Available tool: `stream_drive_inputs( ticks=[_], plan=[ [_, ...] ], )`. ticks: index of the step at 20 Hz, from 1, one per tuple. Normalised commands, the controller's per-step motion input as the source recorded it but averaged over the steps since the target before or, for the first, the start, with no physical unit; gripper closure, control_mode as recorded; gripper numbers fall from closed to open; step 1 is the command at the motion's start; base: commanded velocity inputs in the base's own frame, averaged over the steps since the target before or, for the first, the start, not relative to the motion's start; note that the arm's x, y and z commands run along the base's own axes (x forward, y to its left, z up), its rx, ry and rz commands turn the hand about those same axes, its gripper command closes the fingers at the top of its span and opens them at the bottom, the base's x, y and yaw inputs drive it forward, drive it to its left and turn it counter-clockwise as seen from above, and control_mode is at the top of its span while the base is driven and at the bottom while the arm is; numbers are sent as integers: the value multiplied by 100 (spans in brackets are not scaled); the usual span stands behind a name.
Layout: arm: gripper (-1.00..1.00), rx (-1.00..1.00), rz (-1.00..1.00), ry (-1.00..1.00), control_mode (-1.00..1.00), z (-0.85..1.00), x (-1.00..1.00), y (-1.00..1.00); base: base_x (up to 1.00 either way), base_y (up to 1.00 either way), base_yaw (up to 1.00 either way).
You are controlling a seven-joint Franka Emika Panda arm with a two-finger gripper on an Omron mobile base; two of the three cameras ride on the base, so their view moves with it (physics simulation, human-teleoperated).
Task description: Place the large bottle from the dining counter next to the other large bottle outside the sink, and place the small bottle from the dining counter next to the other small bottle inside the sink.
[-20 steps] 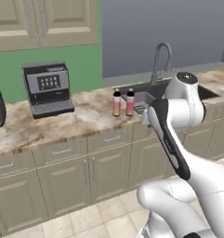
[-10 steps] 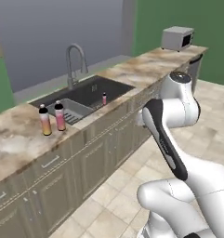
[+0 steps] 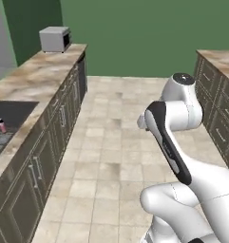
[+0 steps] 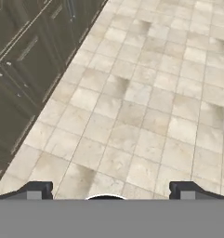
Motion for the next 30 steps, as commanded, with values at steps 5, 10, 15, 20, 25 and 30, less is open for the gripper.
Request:
stream_drive_inputs(
  ticks=[5,10,15,20,25,30],
  plan=[
    [-100,0,0,0,100,0,0,0,4,0,-96],
    [-100,0,0,0,100,0,0,0,0,0,-97],
    [-100,0,0,0,100,0,0,0,0,8,-75],
    [-100,0,0,0,100,0,0,0,10,-13,-22],
    [-100,0,0,0,100,0,0,0,88,-66,7],
    [-100,0,0,0,100,0,0,0,55,-98,-14]
  ],
)
